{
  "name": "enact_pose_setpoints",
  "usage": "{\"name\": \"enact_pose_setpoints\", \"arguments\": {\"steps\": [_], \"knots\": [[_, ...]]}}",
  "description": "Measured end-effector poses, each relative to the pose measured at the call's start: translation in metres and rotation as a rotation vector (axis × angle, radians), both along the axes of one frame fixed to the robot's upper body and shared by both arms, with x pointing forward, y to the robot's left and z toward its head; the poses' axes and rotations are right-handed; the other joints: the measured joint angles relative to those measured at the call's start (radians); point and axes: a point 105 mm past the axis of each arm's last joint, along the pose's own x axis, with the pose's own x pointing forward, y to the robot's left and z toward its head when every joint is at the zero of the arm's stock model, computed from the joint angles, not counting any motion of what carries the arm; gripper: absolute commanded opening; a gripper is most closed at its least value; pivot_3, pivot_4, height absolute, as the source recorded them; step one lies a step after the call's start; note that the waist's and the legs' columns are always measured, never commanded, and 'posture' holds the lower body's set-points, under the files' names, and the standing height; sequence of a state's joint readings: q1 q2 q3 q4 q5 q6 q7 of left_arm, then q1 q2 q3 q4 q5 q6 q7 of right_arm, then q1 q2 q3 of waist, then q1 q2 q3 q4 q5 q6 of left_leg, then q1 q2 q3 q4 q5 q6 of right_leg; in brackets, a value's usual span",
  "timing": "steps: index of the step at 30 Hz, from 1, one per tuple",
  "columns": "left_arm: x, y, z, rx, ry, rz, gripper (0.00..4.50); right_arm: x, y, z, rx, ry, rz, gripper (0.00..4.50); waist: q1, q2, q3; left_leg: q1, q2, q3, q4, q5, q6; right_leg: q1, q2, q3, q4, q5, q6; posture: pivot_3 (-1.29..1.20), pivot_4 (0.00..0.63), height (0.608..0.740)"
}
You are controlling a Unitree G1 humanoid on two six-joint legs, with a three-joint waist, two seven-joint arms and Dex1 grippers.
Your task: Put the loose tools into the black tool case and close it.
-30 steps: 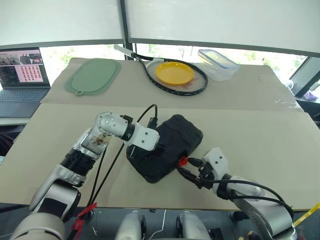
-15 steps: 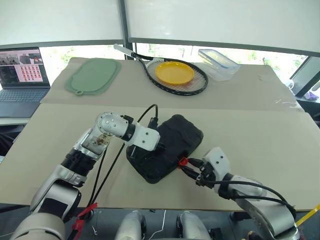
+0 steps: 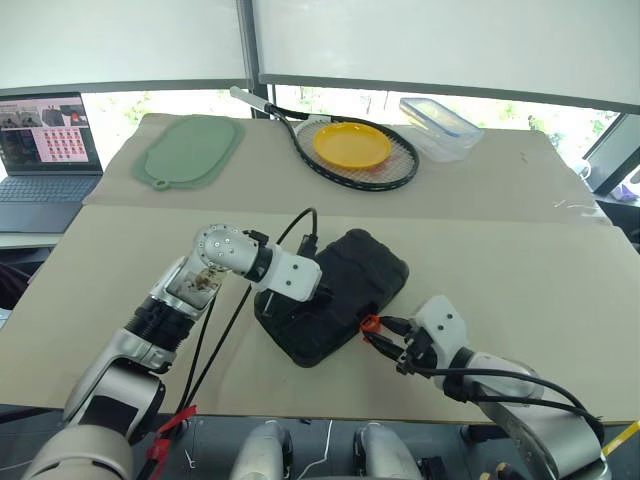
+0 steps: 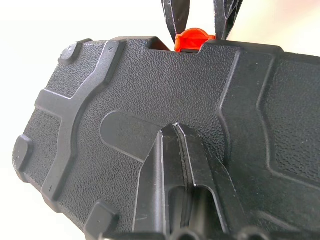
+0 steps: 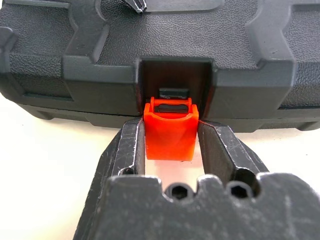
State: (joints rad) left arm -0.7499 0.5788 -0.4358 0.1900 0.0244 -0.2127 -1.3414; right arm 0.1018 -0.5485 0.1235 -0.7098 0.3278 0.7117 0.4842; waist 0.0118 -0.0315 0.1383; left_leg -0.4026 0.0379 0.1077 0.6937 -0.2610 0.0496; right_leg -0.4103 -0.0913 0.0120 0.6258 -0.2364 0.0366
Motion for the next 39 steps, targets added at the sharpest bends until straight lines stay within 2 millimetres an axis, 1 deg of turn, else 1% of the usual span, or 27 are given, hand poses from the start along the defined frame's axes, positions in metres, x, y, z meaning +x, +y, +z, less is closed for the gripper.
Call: {"name": "enact_pose_setpoints", "arguments": {"steps": [3, 5, 6, 8, 9, 12, 14, 17, 19, 20, 21, 25, 26, 31, 39], "knots": [[0.0, 0.0, 0.0, 0.0, 0.0, 0.0, 0.0, 0.0, 0.0, 0.0, -0.005, -0.002, 0.004, 1.73, 0.0, 0.0, 0.0, 0.0, 0.0, 0.0, 0.0, 0.0, 0.0, 0.0, 0.0, 0.0, 0.0, 0.0, 0.0, 0.0, 0.15, 0.738], [0.0, 0.0, 0.0, -0.001, 0.0, -0.001, 0.0, 0.0, -0.001, 0.0, -0.009, -0.002, 0.008, 2.38, 0.001, 0.0, 0.0, 0.0, 0.0, 0.0, 0.0, 0.0, 0.0, 0.0, 0.0, 0.0, 0.0, 0.0, 0.0, 0.0, 0.15, 0.738], [0.0, 0.0, 0.0, -0.002, 0.0, 0.0, 0.0, -0.001, 0.0, 0.0, -0.009, 0.003, 0.016, 2.6, 0.001, 0.0, 0.0, 0.0, 0.0, 0.0, 0.0, 0.0, 0.0, 0.0, 0.0, 0.0, 0.0, 0.0, 0.0, 0.0, 0.15, 0.738], [0.0, 0.0, 0.0, -0.002, -0.001, 0.0, 0.0, -0.003, 0.0, -0.001, -0.009, 0.012, 0.024, 3.34, 0.001, 0.0, 0.0, 0.0, 0.0, 0.0, 0.0, 0.0, 0.0, 0.0, 0.0, 0.0, 0.0, 0.0, 0.0, 0.0, 0.15, 0.738], [0.0, -0.001, 0.0, -0.002, -0.001, 0.001, 0.0, -0.004, -0.001, -0.002, -0.015, 0.017, 0.028, 3.61, 0.001, 0.0, 0.0, 0.0, 0.0, 0.0, 0.0, 0.0, 0.0, 0.0, 0.0, 0.0, 0.0, 0.0, 0.0, 0.0, 0.15, 0.738], [0.0, -0.001, 0.0, -0.004, -0.002, 0.001, 0.0, -0.009, -0.009, -0.003, -0.032, 0.028, 0.023, 3.61, 0.002, 0.0, 0.0, 0.0, 0.0, 0.0, 0.0, 0.0, 0.0, 0.0, -0.001, 0.0, 0.0, 0.0, 0.0, 0.0, 0.15, 0.738], [0.0, -0.001, -0.001, -0.005, -0.002, 0.002, 0.0, -0.012, -0.018, -0.006, -0.045, 0.045, 0.006, 3.61, 0.003, 0.0, 0.0, 0.0, 0.0, 0.0, 0.0, 0.0, 0.0, 0.001, -0.001, 0.0, 0.0, 0.0, 0.0, 0.0, 0.15, 0.738], [0.0, -0.001, -0.001, -0.004, -0.002, 0.002, 0.0, -0.018, -0.025, -0.016, -0.058, 0.081, 0.0, 2.85, 0.002, 0.0, 0.0, 0.0, 0.0, 0.0, 0.0, 0.0, 0.0, 0.001, -0.001, 0.0, 0.0, 0.0, 0.0, 0.0, 0.15, 0.738], [0.0, -0.001, -0.001, -0.004, -0.002, 0.003, 0.0, -0.02, -0.025, -0.023, -0.07, 0.093, 0.005, 2.27, 0.002, 0.0, 0.0, 0.0, 0.0, 0.0, 0.0, 0.0, 0.0, 0.001, -0.001, 0.0, 0.0, 0.0, 0.0, 0.0, 0.15, 0.738], [0.0, -0.001, -0.001, -0.005, -0.002, 0.003, 0.0, -0.02, -0.025, -0.026, -0.074, 0.094, 0.009, 1.79, 0.002, 0.0, 0.0, 0.0, 0.0, 0.0, 0.0, 0.0, 0.0, 0.001, -0.001, 0.0, 0.0, 0.0, 0.0, 0.0, 0.15, 0.738], [0.0, -0.001, -0.001, -0.005, -0.002, 0.003, 0.0, -0.02, -0.023, -0.029, -0.078, 0.094, 0.013, 1.43, 0.002, 0.0, 0.0, 0.0, 0.0, 0.0, 0.0, 0.0, 0.0, 0.001, -0.001, 0.0, -0.001, 0.0, 0.0, 0.0, 0.15, 0.738], [0.001, -0.002, -0.001, -0.004, -0.003, 0.003, 0.0, -0.013, -0.015, -0.032, -0.072, 0.068, 0.031, 0.16, 0.001, 0.0, 0.0, 0.0, 0.0, 0.0, 0.0, 0.0, 0.0, 0.001, 0.0, 0.0, -0.001, 0.0, 0.0, 0.0, 0.15, 0.738], [0.001, -0.002, -0.001, -0.004, -0.003, 0.003, 0.0, -0.011, -0.013, -0.032, -0.068, 0.061, 0.033, 0.07, 0.002, 0.0, 0.0, 0.0, 0.0, 0.0, 0.0, 0.0, 0.0, 0.001, 0.0, 0.0, -0.001, 0.0, 0.0, 0.0, 0.15, 0.738], [0.001, -0.002, -0.001, -0.002, -0.004, 0.003, 0.0, -0.001, -0.005, -0.032, -0.058, 0.042, 0.049, 0.07, 0.001, 0.0, 0.0, 0.001, 0.0, 0.0, 0.0, 0.0, 0.0, 0.001, 0.0, 0.0, -0.001, 0.0, 0.0, 0.0, 0.15, 0.738], [0.001, -0.002, 0.0, -0.003, -0.006, 0.002, 0.0, 0.008, 0.005, -0.028, -0.029, 0.022, 0.052, 0.07, 0.001, 0.0, 0.0, 0.0, 0.0, 0.0, 0.0, 0.0, 0.0, 0.0, -0.001, 0.0, 0.0, 0.0, 0.0, 0.0, 0.15, 0.738]]}}
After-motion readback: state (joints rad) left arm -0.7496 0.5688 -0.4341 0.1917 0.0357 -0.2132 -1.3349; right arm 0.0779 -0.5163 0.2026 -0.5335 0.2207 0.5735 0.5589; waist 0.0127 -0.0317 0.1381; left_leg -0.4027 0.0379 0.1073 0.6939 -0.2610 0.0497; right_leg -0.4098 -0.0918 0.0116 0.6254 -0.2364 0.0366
